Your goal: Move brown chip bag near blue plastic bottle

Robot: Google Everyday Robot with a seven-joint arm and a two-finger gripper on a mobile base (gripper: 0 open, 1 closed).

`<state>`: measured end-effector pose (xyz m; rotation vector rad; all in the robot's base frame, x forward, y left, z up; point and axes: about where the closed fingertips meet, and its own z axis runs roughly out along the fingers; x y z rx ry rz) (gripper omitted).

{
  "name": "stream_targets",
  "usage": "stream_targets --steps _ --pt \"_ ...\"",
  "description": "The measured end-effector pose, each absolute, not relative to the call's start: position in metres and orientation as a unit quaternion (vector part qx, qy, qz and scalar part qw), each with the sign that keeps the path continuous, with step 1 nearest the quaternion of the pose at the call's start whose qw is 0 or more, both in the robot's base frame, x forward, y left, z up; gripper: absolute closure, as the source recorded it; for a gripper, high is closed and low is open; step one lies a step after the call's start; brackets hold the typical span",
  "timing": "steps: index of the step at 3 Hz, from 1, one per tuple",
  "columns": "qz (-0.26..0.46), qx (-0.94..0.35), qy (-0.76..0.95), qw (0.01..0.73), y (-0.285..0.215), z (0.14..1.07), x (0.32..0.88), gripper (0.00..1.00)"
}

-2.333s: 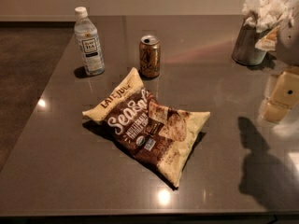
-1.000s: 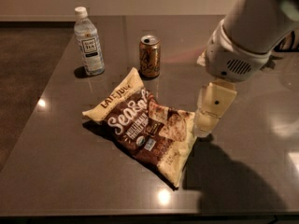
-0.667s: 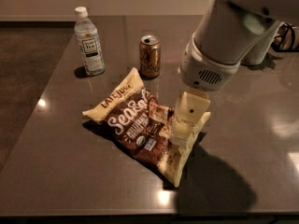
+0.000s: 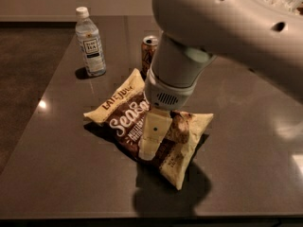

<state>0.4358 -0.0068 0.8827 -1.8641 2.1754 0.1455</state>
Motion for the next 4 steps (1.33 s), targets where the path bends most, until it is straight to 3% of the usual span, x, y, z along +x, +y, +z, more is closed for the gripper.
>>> stream_targets --steps 1,4 --pt "0.036 -0.641 0.757 0.121 0.007 0.866 0.442 0.17" --pt "0.044 -0.635 0.763 0.115 0.038 0.878 0.461 0.87"
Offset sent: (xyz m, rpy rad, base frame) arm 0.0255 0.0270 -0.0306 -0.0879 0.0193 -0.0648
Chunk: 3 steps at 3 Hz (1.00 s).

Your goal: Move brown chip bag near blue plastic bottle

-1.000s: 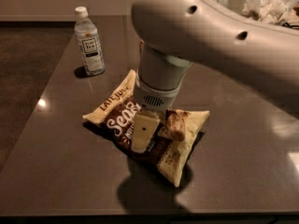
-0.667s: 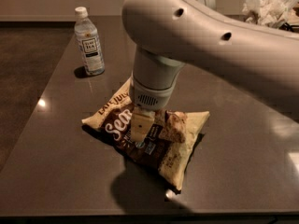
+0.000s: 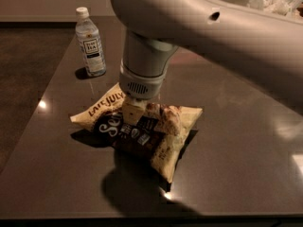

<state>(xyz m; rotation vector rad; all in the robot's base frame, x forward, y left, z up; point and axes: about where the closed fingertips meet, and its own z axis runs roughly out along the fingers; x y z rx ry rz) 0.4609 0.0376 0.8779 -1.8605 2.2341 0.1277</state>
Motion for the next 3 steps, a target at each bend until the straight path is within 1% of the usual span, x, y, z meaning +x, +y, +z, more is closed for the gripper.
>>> stream_targets --steps 1,3 --pt "0.054 -0.645 0.752 0.121 0.066 0.892 0.467 1.00" --pt "0.074 -0.659 0.739 0.121 0.128 0.901 0.490 1.00"
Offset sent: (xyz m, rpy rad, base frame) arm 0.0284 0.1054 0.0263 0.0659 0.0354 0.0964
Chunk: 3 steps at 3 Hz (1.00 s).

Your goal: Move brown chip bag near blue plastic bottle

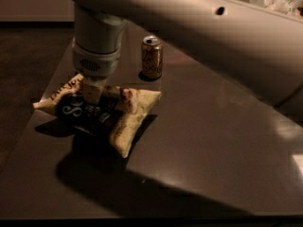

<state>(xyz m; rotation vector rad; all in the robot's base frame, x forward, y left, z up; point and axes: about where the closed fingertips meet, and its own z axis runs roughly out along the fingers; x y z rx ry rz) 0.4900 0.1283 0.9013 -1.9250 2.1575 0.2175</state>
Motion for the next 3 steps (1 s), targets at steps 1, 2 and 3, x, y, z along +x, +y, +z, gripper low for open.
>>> stream_targets --steps 1,2,3 --pt "0.076 -0.659 0.738 0.122 0.153 0.907 0.509 1.00" --pt "0.066 -0.654 0.743 0.124 0.163 0.911 0.534 1.00" --pt "0.054 -0.646 0.750 0.131 0.161 0.912 0.556 0.82"
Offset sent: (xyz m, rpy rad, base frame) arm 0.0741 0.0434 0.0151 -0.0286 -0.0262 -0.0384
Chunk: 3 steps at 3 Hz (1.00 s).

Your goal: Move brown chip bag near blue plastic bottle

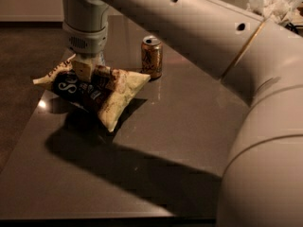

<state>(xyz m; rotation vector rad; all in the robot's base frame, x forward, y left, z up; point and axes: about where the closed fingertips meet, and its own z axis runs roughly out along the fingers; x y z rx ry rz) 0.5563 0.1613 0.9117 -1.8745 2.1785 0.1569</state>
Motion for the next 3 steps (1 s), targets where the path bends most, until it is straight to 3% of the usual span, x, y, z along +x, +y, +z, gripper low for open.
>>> stream_targets --steps 3 --pt "0.047 -0.638 0.756 0.139 0.1572 0.9056 0.5759 0.12"
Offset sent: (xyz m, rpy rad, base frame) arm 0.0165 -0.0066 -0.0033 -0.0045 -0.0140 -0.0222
